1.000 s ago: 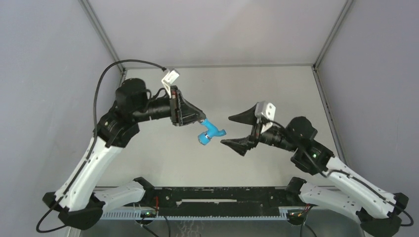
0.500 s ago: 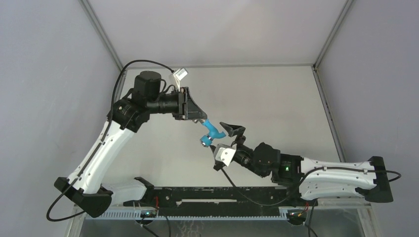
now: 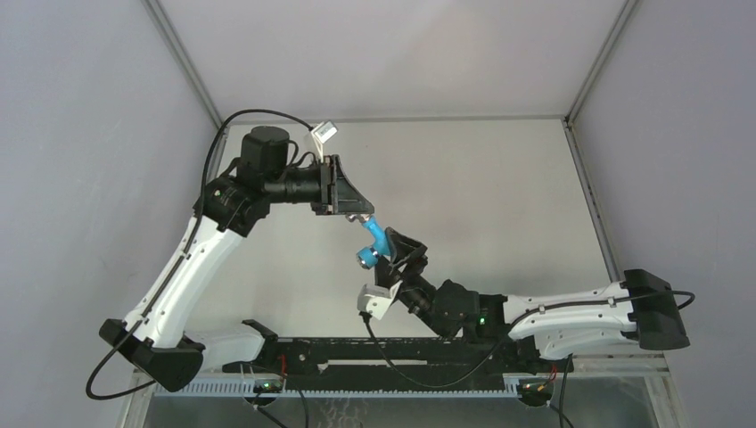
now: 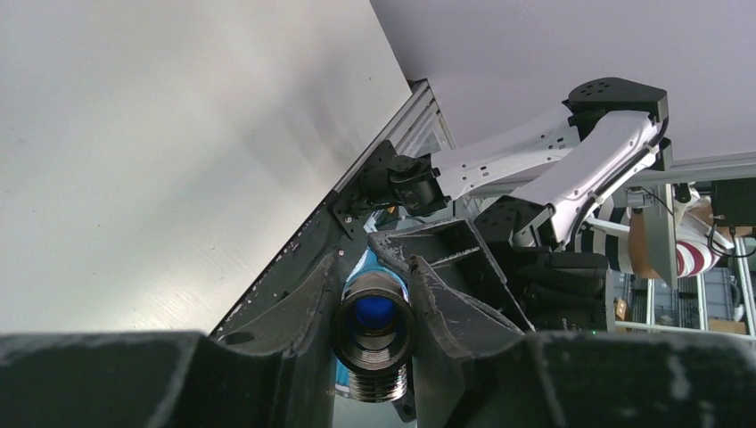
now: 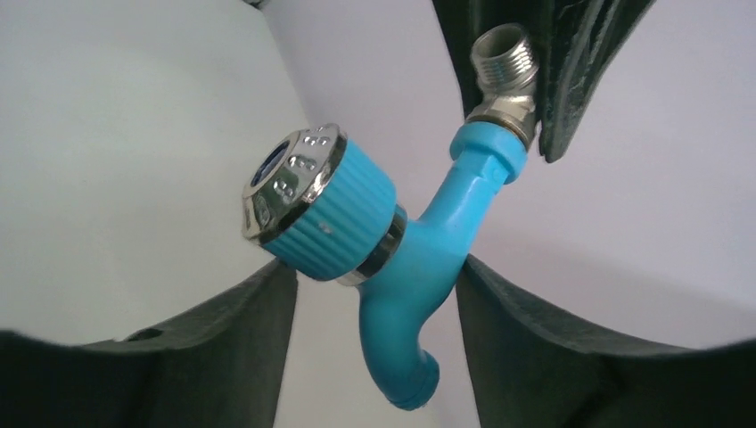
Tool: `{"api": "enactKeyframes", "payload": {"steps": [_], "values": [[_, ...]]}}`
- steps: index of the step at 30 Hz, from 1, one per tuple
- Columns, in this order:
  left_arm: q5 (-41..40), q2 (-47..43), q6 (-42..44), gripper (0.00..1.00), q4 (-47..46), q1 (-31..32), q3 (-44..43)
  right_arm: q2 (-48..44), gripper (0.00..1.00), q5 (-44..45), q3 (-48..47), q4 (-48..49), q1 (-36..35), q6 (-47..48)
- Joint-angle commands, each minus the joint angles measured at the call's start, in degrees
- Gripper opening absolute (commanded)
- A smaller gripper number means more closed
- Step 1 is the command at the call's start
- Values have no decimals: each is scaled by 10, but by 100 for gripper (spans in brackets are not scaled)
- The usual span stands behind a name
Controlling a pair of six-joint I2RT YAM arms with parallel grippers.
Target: Install the water faucets
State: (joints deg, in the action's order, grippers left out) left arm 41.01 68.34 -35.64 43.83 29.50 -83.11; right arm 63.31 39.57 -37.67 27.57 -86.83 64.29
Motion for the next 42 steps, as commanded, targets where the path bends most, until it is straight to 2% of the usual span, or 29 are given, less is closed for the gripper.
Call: {"api": "enactKeyframes", "payload": {"steps": [1,3,9,12,17,19,24,30,36,42], "values": [[30,-14,-17,0,-45,-3,-20,-4,65,36,-3,114,-11,40],[32,-15,-16,0,-46,-5,-19,-11,51,32,-1,121,-9,28],[37,-19,-17,0,-59,-4,-11,-43,28,35,-2,106,10,-56],[35,-20,-17,0,-63,-4,-10,-70,20,21,-22,40,27,-154],[32,-26,-17,0,-76,-6,-5,-129,8,-66,-54,-77,92,-342],[33,-27,-17,0,-80,-6,-3,-155,7,-115,-56,-106,127,-416],[39,-33,-11,0,-88,-7,3,-195,6,-223,-57,-166,206,-533],[39,-70,-5,0,-168,-7,42,-188,6,-493,-85,-223,344,-692],[25,-135,2,0,-285,-6,117,-164,8,-622,-101,-198,423,-848],[25,-171,3,0,-359,-6,165,-118,13,-740,-118,-165,506,-1043]]}}
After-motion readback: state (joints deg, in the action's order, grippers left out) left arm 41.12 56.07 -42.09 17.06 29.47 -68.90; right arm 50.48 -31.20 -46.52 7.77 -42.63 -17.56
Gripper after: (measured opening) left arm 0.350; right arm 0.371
